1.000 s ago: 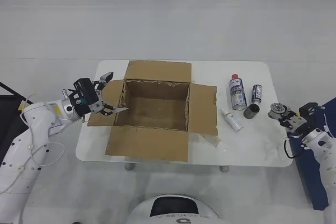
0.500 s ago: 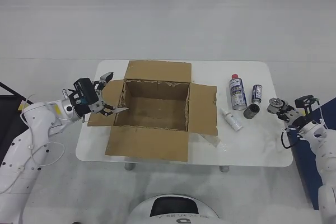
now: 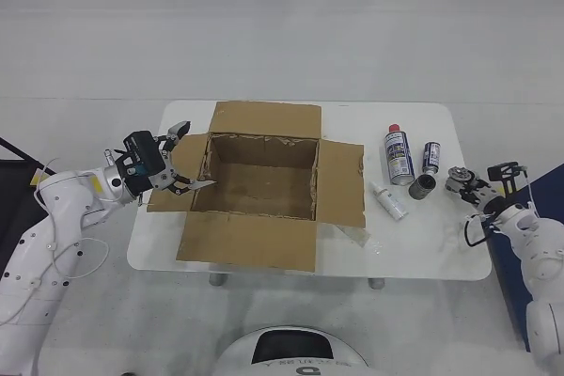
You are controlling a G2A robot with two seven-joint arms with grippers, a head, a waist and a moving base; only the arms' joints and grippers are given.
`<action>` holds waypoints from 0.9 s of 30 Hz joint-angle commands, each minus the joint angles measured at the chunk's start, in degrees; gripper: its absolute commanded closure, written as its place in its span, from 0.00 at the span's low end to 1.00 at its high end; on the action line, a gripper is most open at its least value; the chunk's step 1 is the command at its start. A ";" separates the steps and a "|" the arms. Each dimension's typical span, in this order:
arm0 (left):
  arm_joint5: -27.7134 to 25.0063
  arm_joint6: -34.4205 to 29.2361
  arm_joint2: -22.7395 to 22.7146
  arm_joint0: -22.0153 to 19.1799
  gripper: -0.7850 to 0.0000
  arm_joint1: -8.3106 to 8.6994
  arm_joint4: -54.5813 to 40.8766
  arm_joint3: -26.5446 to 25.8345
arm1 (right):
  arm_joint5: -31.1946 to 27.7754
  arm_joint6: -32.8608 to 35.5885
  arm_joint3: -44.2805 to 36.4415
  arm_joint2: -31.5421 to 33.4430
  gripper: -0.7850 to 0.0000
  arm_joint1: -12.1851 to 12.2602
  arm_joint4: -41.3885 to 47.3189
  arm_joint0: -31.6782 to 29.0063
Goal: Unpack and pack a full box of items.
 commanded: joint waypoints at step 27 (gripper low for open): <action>0.00 0.00 0.00 0.00 0.00 0.00 0.00 0.00 | 1.11 0.89 2.08 -2.24 0.00 0.01 1.46 0.00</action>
